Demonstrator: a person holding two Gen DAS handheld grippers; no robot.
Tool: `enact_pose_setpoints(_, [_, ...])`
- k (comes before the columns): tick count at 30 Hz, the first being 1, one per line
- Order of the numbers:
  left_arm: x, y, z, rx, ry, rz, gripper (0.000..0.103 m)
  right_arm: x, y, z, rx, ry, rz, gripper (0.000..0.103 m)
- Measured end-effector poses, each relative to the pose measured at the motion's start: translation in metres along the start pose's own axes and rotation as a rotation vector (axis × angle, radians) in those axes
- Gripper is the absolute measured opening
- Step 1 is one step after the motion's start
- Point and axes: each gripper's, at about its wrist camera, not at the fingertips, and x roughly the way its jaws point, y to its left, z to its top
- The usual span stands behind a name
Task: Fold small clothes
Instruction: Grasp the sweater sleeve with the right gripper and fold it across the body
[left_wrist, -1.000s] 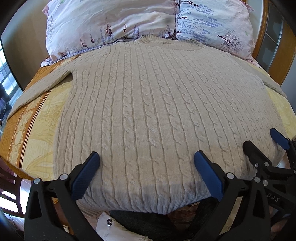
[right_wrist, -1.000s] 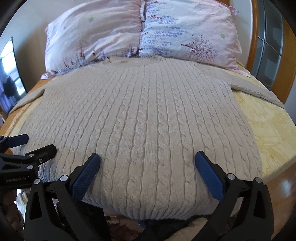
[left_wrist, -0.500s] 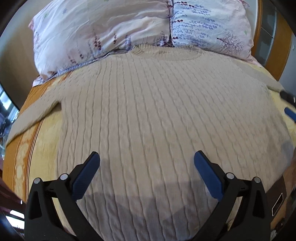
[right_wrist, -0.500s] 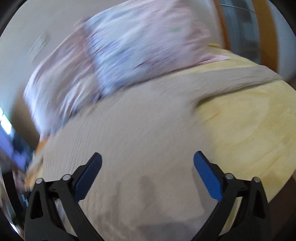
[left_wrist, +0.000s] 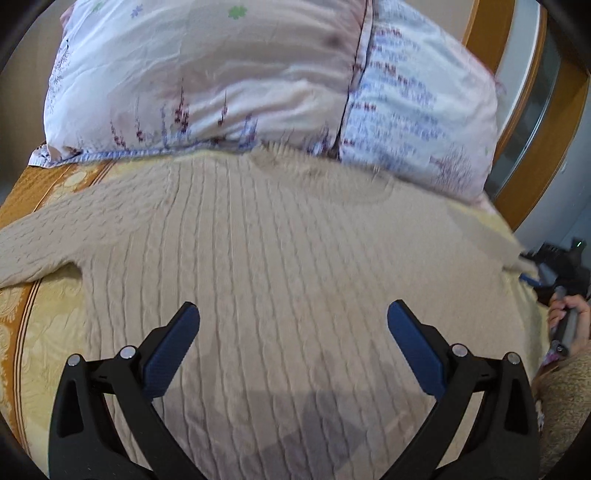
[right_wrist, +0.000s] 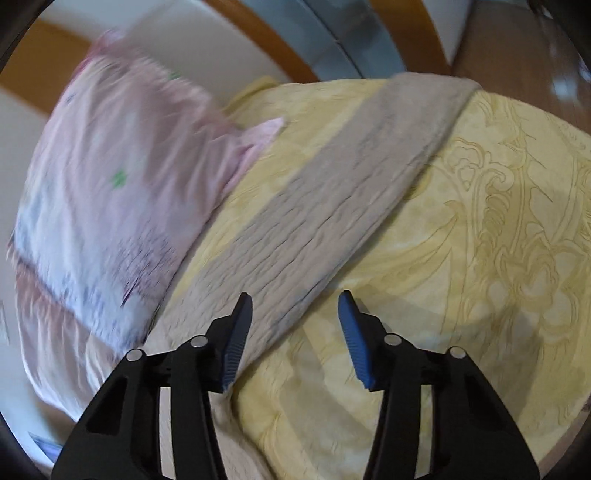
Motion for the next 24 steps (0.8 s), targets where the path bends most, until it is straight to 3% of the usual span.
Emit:
enact_pose_setpoints(12, [0.014, 0.004, 0.015, 0.017, 0.025, 0.035, 0.101, 0.004, -0.028, 0.031, 0.095, -0.094, -0.022, 0.031])
enact_pose_setpoints(16, [0.019, 0.002, 0.019, 0.043, 0.039, 0.034, 0.101, 0.004, -0.030, 0.033, 0.086, -0.112, -0.038, 0.027])
enact_pose_setpoints(21, [0.023, 0.005, 0.021, 0.028, 0.047, -0.002, 0.101, 0.005, -0.025, 0.032, 0.040, -0.135, -0.057, 0.012])
enact_pose_setpoints(24, [0.022, 0.009, 0.021, 0.001, 0.046, -0.023, 0.101, -0.002, -0.012, 0.030, -0.023, -0.175, -0.064, 0.011])
